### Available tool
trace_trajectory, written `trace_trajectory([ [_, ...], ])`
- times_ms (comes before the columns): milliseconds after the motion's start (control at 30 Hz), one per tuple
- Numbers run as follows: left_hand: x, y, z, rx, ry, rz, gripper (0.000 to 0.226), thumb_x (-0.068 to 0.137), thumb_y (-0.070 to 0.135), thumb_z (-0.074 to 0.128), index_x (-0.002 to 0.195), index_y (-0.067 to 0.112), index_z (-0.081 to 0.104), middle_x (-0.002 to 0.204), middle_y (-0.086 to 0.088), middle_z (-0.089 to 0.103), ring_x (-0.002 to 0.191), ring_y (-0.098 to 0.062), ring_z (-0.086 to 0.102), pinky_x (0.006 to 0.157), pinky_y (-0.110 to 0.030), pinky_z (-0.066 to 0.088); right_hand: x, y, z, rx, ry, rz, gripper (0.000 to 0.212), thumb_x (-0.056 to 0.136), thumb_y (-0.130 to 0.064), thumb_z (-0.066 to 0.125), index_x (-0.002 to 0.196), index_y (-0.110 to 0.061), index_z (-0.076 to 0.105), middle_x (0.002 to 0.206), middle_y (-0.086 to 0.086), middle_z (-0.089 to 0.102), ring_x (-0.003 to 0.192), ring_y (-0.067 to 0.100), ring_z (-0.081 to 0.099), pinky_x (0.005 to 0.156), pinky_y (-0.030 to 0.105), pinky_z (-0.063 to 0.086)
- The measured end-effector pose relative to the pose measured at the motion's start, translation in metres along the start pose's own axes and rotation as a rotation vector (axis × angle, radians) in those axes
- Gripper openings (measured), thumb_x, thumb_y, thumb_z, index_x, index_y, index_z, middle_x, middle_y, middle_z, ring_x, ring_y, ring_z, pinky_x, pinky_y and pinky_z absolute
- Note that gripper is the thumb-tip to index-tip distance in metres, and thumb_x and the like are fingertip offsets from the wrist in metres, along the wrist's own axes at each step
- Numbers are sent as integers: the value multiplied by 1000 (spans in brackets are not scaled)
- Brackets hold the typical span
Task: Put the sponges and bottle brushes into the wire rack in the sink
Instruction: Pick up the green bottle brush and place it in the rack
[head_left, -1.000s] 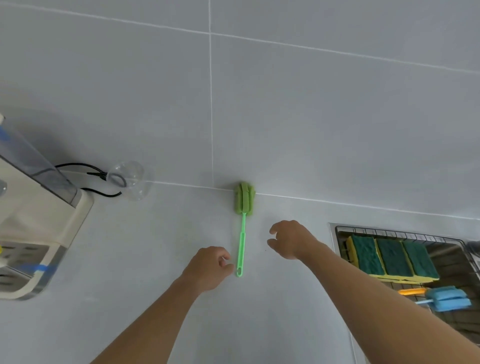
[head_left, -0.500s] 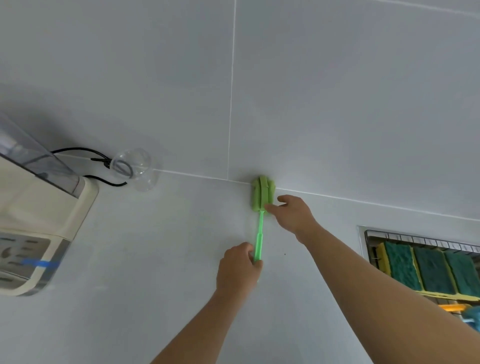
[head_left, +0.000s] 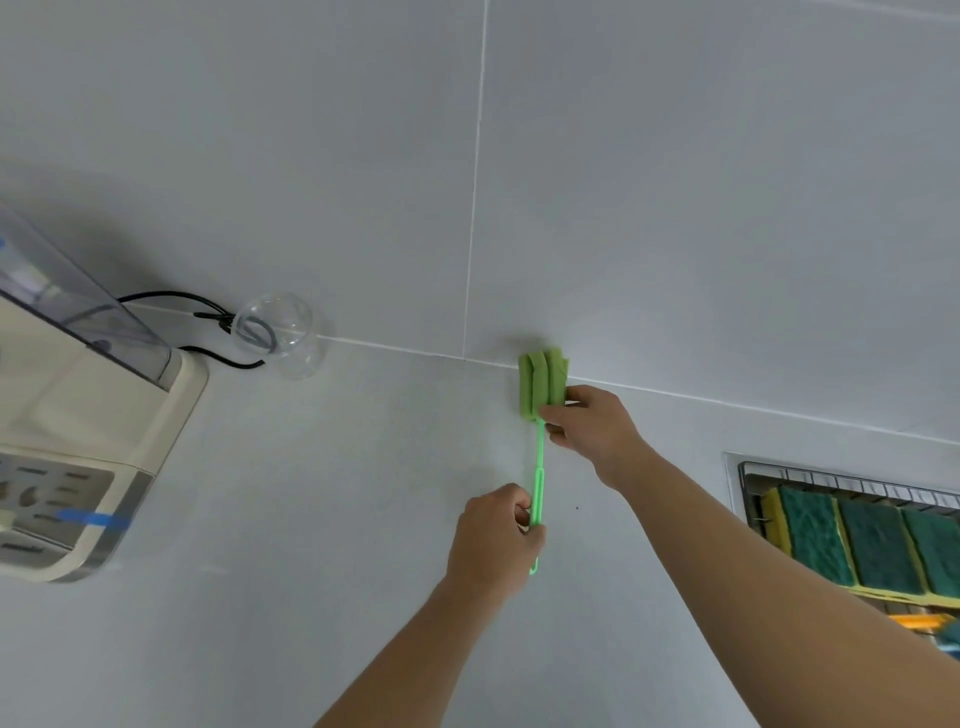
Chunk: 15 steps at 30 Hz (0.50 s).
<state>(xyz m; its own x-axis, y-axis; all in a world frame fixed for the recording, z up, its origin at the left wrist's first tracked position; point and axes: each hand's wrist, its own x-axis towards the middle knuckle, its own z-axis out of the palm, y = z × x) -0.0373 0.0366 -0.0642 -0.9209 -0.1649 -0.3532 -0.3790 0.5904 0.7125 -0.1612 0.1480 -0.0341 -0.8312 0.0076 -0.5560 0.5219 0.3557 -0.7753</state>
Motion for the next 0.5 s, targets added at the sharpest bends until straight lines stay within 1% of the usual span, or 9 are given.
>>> trace_trajectory([
  [67,-10,2,-3,-76,8,3,12,78,18,72,76,20,60,78,4,71,69,-12,68,61,-21,54,-14,-4,-6,37,-28,-21,19,85,-10,72,104,-12,69,97,13,72,81,21,66,93,41,58],
  [100,-14,4,-5,-114,10,10,12,77,17,72,74,21,61,76,5,72,67,-11,68,60,-19,54,-22,-6,-9,36,-33,-38,21,86,-11,72,107,-13,68,101,13,72,82,21,67,93,39,58],
  [200,-33,10,-9,-235,17,27,7,75,13,74,78,16,68,73,5,73,64,-9,69,60,-17,56,-46,-12,-18,21,-31,-102,17,87,-15,71,101,-23,67,103,14,73,82,21,67,93,40,57],
  [333,-60,22,-13,-383,27,43,11,74,8,77,81,14,71,70,5,73,61,-7,70,60,-18,56,-80,-10,-33,54,-36,-141,26,86,-14,72,112,-15,69,99,14,75,80,19,68,94,41,57],
  [367,-67,25,-14,-423,31,43,12,74,7,78,80,15,71,69,4,73,60,-7,70,59,-20,57,-89,-8,-36,46,-36,-147,24,85,-14,73,110,-13,71,94,14,75,78,19,68,93,41,58],
  [433,-81,33,-14,-481,35,49,16,74,5,78,77,18,70,66,2,72,58,-9,69,57,-22,58,-109,-3,-42,9,-32,-158,12,85,-12,73,96,-8,73,80,14,72,71,18,66,89,43,60],
  [467,-88,37,-13,-502,34,55,17,74,4,78,76,19,69,66,2,73,58,-9,69,57,-22,57,-118,0,-45,-12,-33,-161,7,85,-11,74,90,-5,74,76,15,70,68,18,65,85,43,61],
  [500,-95,40,-11,-513,32,68,18,73,4,78,75,20,69,67,3,73,59,-9,69,58,-22,57,-126,3,-47,-30,-27,-167,7,85,-11,74,85,-3,74,76,18,70,68,19,66,82,43,62],
])
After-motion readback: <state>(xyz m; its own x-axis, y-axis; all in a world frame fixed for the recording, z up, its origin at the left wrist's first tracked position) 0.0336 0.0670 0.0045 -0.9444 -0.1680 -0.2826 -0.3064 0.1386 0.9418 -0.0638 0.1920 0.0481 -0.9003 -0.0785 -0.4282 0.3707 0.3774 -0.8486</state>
